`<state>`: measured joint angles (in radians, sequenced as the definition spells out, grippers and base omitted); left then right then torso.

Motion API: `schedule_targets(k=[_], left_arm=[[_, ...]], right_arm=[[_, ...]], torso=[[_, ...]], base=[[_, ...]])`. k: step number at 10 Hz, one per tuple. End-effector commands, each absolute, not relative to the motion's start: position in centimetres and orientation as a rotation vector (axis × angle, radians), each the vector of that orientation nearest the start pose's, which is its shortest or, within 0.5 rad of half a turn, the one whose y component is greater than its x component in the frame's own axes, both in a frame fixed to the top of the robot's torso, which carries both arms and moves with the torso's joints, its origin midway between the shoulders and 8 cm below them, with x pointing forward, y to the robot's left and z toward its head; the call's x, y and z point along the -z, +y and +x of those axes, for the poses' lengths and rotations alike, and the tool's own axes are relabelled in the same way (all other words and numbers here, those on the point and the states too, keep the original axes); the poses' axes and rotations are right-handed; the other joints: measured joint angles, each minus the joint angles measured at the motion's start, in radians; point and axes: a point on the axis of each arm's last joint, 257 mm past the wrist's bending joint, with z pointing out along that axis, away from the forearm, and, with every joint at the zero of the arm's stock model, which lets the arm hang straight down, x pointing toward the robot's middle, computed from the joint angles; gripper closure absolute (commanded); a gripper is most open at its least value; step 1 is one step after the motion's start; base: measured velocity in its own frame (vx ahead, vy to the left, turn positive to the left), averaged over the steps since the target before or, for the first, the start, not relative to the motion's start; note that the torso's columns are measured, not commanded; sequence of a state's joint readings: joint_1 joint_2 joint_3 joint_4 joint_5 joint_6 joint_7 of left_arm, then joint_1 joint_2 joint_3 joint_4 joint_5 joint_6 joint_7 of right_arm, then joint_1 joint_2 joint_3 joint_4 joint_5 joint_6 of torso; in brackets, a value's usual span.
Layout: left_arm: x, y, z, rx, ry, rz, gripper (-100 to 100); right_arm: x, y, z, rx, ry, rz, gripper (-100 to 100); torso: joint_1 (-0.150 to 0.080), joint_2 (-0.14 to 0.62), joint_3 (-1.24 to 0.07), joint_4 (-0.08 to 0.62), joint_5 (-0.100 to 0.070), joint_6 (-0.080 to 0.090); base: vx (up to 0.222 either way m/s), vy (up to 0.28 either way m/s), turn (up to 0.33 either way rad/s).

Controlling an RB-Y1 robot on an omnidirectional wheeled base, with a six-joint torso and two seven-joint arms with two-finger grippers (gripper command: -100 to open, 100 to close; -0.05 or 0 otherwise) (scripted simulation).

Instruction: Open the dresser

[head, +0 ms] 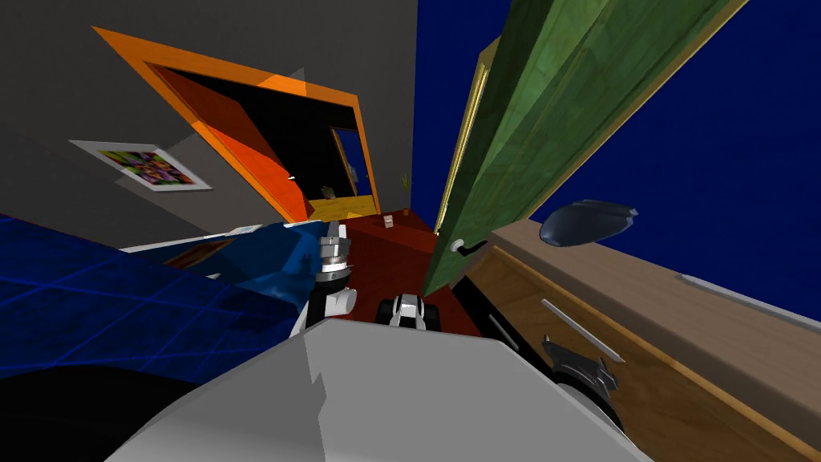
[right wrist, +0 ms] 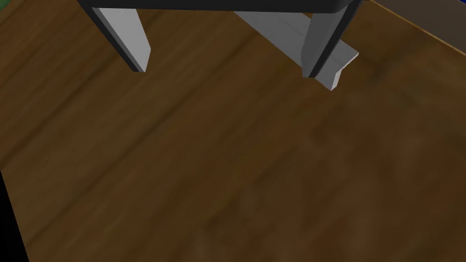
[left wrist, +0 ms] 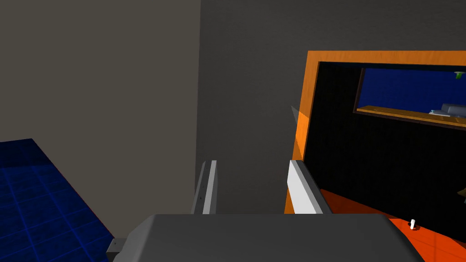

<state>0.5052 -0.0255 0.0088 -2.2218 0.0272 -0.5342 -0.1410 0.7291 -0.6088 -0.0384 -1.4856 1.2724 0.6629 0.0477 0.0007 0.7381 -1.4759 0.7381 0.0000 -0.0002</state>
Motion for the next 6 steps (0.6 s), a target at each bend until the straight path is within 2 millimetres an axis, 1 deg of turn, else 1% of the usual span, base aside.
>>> schedule_targets(k=[1, 3, 4, 6], left_arm=[[-0.4, 29.1, 34.7, 1.169, 0.629, -0.662, 0], [-0.4, 29.1, 34.7, 1.169, 0.629, -0.662, 0], [-0.4, 29.1, 34.7, 1.169, 0.629, -0.662, 0], [-0.4, 29.1, 34.7, 1.169, 0.629, -0.662, 0]], right_arm=[[34.6, -68.5, 11.9, 1.345, 2.053, 0.107, -100], [32.9, -70.2, 10.8, 1.454, 2.027, 0.03, -100], [32.2, -70.9, 10.4, 1.496, 2.013, -0.003, -100], [31.1, -71.7, 10.0, 1.555, 1.991, -0.052, -100]], torso=[[0.001, -0.001, 0.0, 0.0, 0.001, 0.0], [-0.002, 0.001, 0.001, 0.0, 0.0, 0.0], [-0.001, 0.0, 0.0, 0.0, 0.0, 0.0], [-0.001, 0.0, 0.0, 0.0, 0.0, 0.0]], base=[[0.057, 0.078, 0.036], [0.045, 0.069, 0.095], [0.053, 0.068, 0.141], [0.053, 0.06, 0.073]])
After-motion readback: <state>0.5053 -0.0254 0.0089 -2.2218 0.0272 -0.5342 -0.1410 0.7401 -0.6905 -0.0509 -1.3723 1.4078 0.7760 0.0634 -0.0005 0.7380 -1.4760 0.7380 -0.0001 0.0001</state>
